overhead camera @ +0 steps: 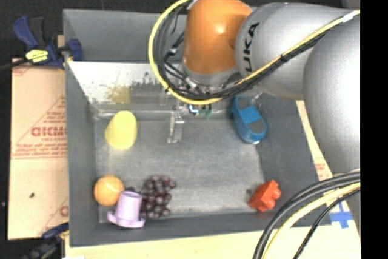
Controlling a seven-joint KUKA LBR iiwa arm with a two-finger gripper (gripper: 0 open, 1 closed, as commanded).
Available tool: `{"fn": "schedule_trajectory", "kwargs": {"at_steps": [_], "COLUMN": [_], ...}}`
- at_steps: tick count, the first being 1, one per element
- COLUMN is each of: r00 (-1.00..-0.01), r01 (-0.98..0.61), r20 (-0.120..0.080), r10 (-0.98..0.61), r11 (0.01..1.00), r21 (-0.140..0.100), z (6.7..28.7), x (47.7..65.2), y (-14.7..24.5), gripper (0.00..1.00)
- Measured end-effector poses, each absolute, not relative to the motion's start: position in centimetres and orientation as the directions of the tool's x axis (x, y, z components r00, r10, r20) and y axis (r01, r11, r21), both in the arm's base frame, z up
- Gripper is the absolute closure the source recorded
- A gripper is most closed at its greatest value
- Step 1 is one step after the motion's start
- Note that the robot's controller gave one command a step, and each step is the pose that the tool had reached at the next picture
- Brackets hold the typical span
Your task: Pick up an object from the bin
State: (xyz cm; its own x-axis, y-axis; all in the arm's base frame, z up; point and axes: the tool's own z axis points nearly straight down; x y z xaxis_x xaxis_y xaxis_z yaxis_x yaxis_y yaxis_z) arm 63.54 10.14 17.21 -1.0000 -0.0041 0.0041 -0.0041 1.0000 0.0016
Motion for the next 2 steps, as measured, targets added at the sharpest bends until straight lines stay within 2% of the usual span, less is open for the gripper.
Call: {"fn": "schedule_trajectory", "kwargs": {"at_steps": [1, 2], "r00": [-1.0, -0.884], "r01": [-0.001, -0.468], "r20": [-0.002, 0.001], "r10": [-0.001, -0.468], "r11": [1.0, 0.884], "r21": [0.002, 0.003], "z": [17.7, 7.1], "x": [63.6, 55.6], "y": [10.1, 11.8], "gripper": [0.0, 0.0]}}
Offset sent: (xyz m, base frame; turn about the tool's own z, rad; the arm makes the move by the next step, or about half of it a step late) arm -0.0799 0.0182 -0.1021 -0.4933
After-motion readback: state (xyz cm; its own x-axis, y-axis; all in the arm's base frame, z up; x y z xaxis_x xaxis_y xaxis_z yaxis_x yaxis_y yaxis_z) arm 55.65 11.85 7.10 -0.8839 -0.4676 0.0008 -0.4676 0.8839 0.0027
